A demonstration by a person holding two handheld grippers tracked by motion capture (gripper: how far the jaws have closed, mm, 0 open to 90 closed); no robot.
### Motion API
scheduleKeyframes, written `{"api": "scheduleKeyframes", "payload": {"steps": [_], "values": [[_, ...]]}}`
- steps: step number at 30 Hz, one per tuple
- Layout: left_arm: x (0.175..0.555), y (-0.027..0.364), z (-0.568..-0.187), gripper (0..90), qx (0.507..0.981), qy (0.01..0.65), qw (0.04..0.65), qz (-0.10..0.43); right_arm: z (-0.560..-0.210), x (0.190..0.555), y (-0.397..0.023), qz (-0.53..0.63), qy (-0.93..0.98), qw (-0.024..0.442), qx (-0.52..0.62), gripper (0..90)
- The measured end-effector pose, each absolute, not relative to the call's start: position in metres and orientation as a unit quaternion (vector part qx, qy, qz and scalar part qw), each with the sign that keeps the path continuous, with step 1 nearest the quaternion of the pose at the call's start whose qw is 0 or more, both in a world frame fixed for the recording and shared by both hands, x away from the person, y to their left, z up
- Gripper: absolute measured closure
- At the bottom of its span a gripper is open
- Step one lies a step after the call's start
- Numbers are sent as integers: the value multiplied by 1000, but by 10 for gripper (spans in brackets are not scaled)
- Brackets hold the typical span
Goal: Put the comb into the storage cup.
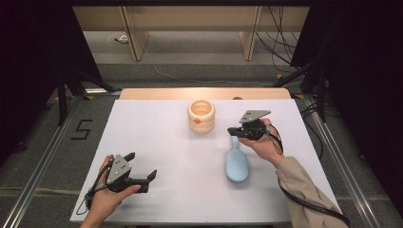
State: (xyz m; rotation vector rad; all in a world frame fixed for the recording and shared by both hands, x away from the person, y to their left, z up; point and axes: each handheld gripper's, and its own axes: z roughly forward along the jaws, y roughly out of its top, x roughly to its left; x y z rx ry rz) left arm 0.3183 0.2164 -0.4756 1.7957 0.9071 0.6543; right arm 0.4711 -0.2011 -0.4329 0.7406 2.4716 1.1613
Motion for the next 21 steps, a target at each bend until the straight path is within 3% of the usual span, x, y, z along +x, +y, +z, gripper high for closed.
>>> {"api": "scheduleKeyframes", "payload": {"steps": [21], "values": [[318,215,-477,14,743,370,490,267,-452,500,-181,282,908,147,271,900]]}}
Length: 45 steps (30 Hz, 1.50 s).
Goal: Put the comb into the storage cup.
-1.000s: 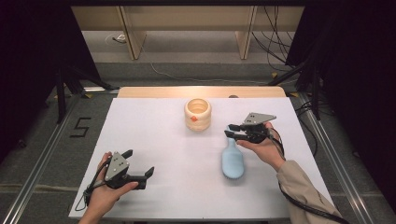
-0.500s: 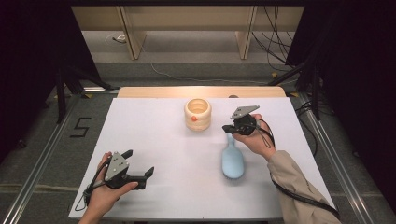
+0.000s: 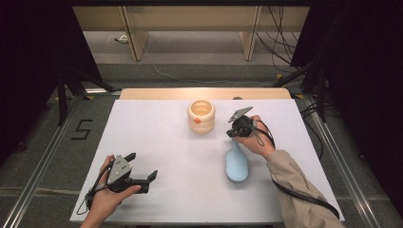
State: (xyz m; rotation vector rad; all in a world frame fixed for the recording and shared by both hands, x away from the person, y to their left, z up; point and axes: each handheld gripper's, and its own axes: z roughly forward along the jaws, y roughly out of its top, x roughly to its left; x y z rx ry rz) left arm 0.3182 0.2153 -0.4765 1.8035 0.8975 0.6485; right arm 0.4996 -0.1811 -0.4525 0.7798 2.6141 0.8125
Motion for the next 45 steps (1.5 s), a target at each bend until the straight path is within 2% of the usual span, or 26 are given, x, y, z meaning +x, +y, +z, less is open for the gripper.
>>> {"api": "scheduleKeyframes", "payload": {"steps": [9,21,36,45], "values": [[318,215,-477,14,744,368,490,266,-458,505,-177,267,912,144,276,900],[318,214,-477,16,744,369,491,264,-463,507,-177,217,921,164,281,900],[318,214,-477,18,744,369,491,263,-458,489,-203,158,920,123,336,900],[317,214,-477,18,744,369,491,263,-453,460,-221,156,919,95,350,900]]}}
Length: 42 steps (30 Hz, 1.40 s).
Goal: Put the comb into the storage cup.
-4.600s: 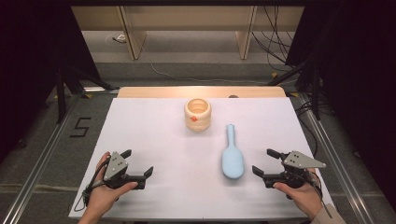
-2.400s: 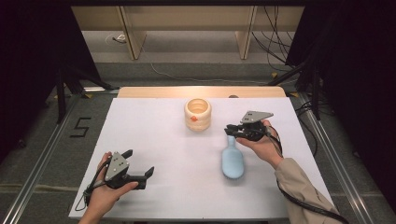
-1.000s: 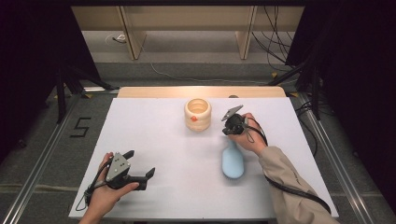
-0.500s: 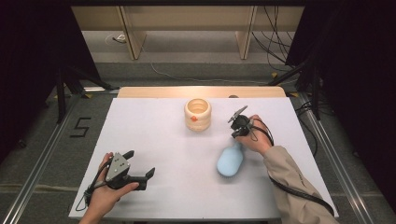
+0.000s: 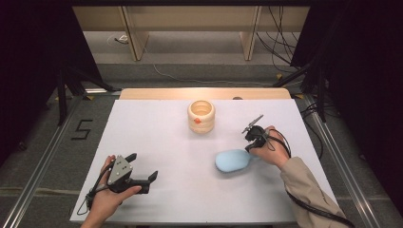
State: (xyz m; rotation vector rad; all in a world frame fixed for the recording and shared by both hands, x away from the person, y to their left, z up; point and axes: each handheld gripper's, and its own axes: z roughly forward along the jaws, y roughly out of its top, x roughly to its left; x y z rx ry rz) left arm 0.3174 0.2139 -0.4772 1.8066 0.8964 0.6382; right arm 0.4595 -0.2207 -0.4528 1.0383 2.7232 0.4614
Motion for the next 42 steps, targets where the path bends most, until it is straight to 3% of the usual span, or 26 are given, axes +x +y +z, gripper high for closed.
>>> {"api": "scheduleKeyframes", "payload": {"steps": [19,31,37,42], "values": [[317,214,-477,20,743,370,490,265,-454,404,-253,140,920,65,360,900],[317,216,-477,21,743,372,488,267,-450,396,-265,163,911,67,373,900],[317,215,-477,21,744,370,488,267,-443,396,-274,180,902,75,385,776],[317,214,-477,22,744,370,488,269,-433,393,-273,190,902,79,379,607]]}}
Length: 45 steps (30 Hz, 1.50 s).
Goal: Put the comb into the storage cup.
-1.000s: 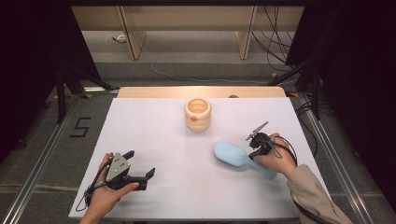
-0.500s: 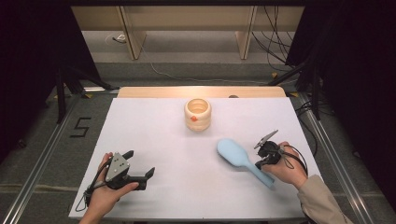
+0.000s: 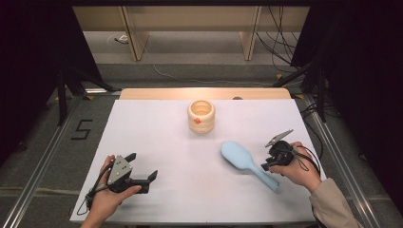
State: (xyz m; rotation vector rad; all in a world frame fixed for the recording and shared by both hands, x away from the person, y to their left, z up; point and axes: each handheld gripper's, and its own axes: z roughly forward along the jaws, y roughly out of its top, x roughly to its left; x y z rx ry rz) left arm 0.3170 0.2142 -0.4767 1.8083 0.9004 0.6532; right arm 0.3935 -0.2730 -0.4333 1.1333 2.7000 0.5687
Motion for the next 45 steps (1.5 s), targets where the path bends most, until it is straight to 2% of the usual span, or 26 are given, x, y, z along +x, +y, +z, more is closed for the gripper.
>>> {"api": "scheduleKeyframes", "payload": {"steps": [10,12,13,18,27,45], "values": [[317,214,-477,22,742,371,490,268,-420,386,-260,194,914,90,345,363],[317,214,-477,22,743,370,489,268,-420,385,-258,193,915,91,342,344],[317,214,-476,21,742,370,490,268,-420,385,-255,191,917,87,339,290],[317,214,-476,21,741,371,491,268,-423,386,-250,186,921,73,335,211],[318,214,-476,21,741,372,491,267,-425,397,-242,153,931,59,327,168],[318,215,-475,21,740,372,493,268,-429,410,-223,101,944,49,310,172]]}}
